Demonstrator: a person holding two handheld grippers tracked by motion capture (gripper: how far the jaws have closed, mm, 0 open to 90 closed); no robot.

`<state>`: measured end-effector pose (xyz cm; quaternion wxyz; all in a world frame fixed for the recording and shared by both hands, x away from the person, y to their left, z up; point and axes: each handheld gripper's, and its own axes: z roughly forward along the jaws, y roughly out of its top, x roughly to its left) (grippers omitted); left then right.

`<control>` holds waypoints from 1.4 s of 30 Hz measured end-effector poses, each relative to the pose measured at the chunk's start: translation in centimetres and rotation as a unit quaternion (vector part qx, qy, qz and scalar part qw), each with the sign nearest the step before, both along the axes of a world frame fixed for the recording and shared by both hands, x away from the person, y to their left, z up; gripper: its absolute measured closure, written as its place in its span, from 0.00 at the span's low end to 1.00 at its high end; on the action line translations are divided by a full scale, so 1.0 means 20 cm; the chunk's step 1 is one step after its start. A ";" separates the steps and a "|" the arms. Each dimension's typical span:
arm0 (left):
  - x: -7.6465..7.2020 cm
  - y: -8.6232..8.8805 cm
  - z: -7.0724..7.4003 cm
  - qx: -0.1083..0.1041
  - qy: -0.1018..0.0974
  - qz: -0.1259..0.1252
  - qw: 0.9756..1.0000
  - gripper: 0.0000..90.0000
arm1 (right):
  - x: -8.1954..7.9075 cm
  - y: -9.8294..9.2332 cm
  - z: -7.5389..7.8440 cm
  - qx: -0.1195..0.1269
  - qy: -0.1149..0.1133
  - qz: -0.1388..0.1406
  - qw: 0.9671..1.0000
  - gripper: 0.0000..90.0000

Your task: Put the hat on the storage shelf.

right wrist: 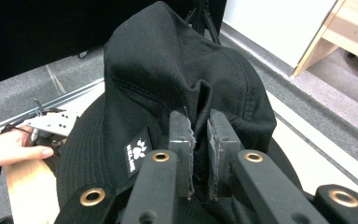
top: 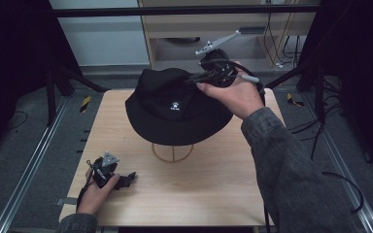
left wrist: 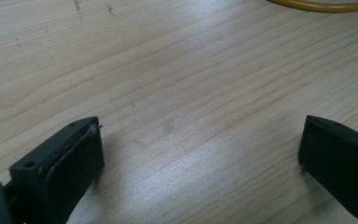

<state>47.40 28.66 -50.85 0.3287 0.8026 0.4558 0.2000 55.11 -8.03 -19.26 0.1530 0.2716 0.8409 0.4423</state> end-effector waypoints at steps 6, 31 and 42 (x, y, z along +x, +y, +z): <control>0.00 0.00 0.00 0.000 0.000 0.000 1.000 0.00 | 0.01 0.05 -0.03 -0.006 0.004 0.006 1.000 0.91; 0.00 0.00 0.00 0.000 0.000 0.000 1.000 0.00 | 0.06 0.12 -0.14 -0.030 0.026 0.014 0.999 0.91; 0.00 0.00 0.00 0.000 0.000 -0.001 1.000 0.00 | 0.06 0.13 -0.17 -0.034 0.035 0.018 0.999 0.90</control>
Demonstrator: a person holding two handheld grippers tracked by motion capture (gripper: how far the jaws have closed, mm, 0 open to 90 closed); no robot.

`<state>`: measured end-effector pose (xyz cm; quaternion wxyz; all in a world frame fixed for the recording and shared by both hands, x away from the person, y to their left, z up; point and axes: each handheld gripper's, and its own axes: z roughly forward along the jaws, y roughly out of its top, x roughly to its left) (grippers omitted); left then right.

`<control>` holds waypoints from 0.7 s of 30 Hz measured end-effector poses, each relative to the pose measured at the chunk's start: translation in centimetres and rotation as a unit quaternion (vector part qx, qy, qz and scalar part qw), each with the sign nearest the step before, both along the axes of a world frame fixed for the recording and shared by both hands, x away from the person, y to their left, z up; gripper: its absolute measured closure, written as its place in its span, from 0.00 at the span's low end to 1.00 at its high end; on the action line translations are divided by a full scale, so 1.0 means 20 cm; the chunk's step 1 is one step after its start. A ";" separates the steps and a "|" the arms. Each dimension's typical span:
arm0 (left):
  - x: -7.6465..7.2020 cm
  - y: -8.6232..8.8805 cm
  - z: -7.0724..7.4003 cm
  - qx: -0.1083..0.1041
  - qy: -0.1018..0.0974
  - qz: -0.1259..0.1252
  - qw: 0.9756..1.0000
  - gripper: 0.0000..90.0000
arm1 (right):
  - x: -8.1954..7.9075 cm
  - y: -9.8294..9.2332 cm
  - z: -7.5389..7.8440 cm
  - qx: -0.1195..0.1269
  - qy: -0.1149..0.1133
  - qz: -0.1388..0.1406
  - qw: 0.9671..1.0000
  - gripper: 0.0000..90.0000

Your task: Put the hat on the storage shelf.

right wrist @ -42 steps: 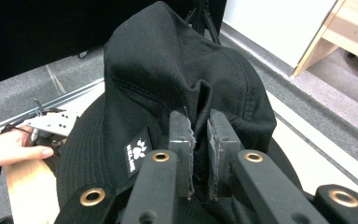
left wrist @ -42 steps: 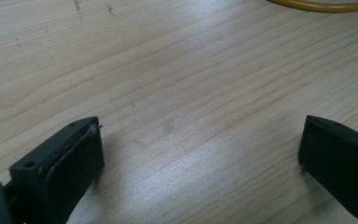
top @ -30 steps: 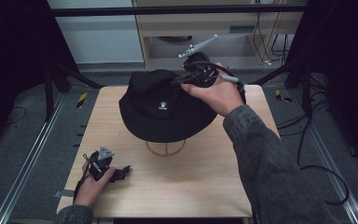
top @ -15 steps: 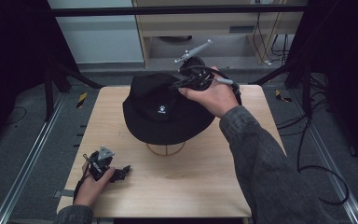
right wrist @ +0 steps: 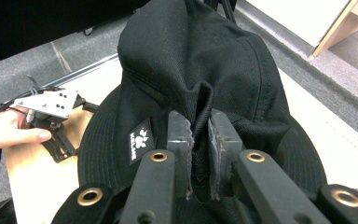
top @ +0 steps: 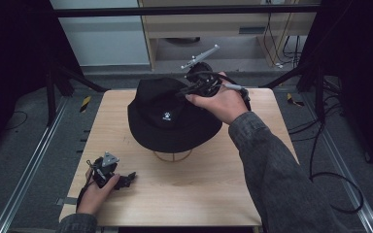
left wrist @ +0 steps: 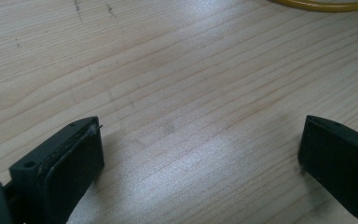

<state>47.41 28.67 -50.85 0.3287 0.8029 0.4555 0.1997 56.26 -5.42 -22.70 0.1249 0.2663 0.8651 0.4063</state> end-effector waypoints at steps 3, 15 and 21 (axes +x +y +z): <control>0.00 0.00 0.00 0.001 0.000 0.000 1.000 0.00 | 0.00 0.00 -0.01 0.000 0.001 0.000 1.000 0.90; 0.00 0.00 0.00 0.000 0.000 0.000 1.000 0.00 | 0.00 0.01 -0.01 -0.003 0.002 0.002 1.000 0.90; 0.00 0.00 0.00 0.000 0.000 0.000 1.000 0.00 | 0.00 0.01 -0.03 -0.005 0.005 0.003 1.000 0.89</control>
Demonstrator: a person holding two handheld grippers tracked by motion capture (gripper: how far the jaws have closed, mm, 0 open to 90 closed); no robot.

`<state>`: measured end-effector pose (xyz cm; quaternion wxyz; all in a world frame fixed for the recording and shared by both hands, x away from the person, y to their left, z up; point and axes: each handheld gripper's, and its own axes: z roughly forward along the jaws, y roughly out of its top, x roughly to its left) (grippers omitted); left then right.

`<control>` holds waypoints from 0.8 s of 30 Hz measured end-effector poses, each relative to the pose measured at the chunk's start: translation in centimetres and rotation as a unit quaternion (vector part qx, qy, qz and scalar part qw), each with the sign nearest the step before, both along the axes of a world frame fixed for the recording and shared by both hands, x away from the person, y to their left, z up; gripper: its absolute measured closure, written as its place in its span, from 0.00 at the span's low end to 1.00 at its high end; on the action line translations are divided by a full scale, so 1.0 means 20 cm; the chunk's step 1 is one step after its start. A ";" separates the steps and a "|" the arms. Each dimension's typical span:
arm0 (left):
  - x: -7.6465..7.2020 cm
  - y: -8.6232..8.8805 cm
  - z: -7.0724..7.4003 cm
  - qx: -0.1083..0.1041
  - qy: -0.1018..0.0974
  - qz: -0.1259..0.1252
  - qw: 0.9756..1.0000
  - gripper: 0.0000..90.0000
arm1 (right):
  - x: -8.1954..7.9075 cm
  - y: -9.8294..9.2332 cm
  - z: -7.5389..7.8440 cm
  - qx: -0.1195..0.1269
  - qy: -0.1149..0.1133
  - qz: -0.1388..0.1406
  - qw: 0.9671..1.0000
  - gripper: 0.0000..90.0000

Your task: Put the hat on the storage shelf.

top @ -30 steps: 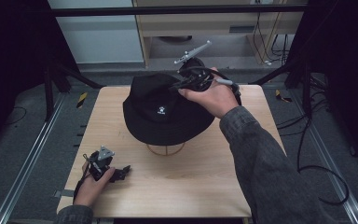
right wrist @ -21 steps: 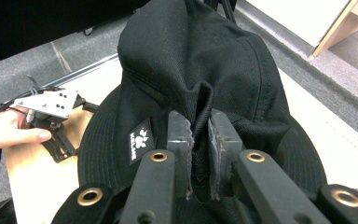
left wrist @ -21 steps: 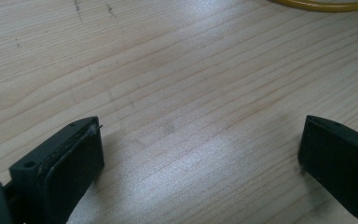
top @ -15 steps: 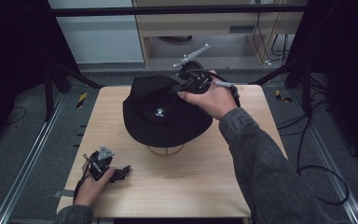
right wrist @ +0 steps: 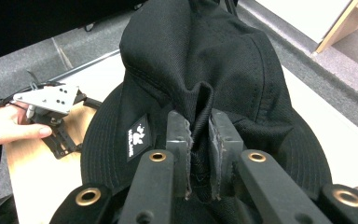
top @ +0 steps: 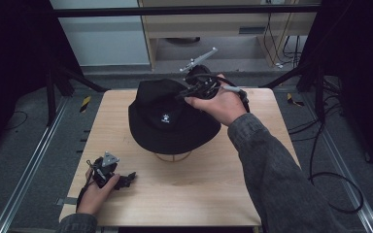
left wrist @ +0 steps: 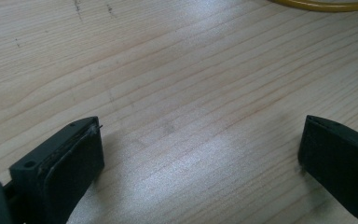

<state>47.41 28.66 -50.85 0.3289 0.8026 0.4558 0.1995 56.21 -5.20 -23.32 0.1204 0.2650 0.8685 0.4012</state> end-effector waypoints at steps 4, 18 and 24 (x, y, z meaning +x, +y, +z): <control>0.00 0.00 0.00 0.000 0.000 0.000 1.000 0.00 | 0.00 0.00 -0.01 -0.001 0.003 0.000 1.000 0.89; 0.00 0.00 0.00 0.000 0.000 0.000 1.000 0.00 | -0.01 0.01 -0.02 -0.008 0.007 0.003 1.000 0.88; 0.00 0.00 0.00 0.000 0.000 0.000 1.000 0.00 | -0.01 0.01 -0.02 -0.012 0.006 0.004 1.000 0.85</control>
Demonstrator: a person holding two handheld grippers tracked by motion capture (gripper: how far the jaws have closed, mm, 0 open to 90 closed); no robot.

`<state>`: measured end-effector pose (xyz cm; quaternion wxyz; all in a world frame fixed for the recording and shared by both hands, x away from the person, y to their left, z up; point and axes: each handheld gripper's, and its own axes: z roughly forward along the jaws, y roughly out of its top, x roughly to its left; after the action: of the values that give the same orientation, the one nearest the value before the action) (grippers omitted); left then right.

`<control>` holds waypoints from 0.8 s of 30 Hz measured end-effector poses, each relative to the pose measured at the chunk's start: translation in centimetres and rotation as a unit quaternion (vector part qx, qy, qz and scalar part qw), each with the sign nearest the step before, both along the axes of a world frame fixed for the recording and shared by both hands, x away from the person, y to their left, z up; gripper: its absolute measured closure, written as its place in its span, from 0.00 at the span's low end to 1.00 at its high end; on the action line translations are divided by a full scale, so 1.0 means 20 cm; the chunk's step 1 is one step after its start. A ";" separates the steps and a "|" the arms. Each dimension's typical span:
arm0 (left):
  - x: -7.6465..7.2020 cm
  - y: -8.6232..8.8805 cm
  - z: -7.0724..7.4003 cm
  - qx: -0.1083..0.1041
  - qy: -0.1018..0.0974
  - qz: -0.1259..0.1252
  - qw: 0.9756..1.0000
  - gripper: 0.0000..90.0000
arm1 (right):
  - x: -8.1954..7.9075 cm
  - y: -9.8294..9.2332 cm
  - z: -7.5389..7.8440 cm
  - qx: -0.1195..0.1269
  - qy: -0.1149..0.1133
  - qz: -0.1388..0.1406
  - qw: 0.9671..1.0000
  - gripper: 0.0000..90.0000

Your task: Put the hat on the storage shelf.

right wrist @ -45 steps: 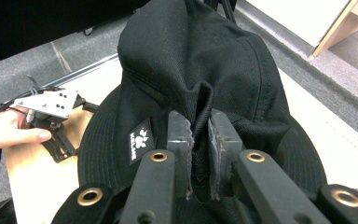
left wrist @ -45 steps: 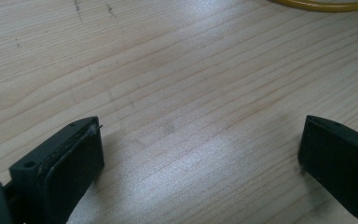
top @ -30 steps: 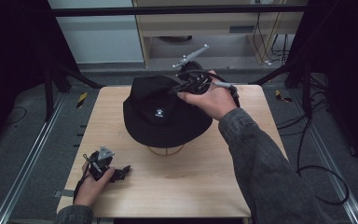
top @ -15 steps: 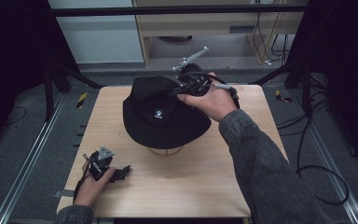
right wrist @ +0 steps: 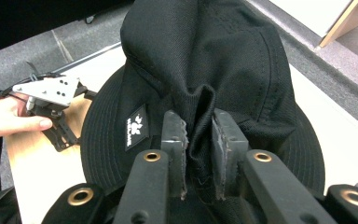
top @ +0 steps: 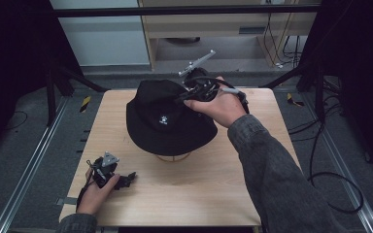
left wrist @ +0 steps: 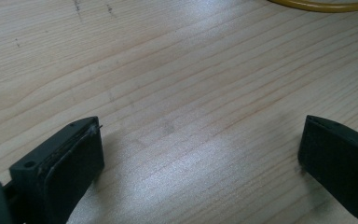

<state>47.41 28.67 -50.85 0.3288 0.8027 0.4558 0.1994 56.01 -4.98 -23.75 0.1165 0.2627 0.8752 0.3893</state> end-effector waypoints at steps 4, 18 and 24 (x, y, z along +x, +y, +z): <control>0.00 0.00 0.00 0.000 0.000 0.000 1.000 0.00 | 0.00 0.00 0.00 -0.001 0.001 -0.002 1.000 0.84; 0.00 0.00 0.00 0.000 0.000 0.000 1.000 0.00 | -0.01 0.00 -0.01 -0.003 -0.002 -0.006 1.000 0.71; 0.00 0.00 0.00 0.000 0.000 0.000 1.000 0.00 | -0.01 0.00 -0.01 -0.004 -0.002 -0.008 1.000 0.66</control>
<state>47.41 28.66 -50.85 0.3289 0.8027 0.4558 0.1993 55.88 -5.04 -23.88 0.1222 0.2687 0.8743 0.3854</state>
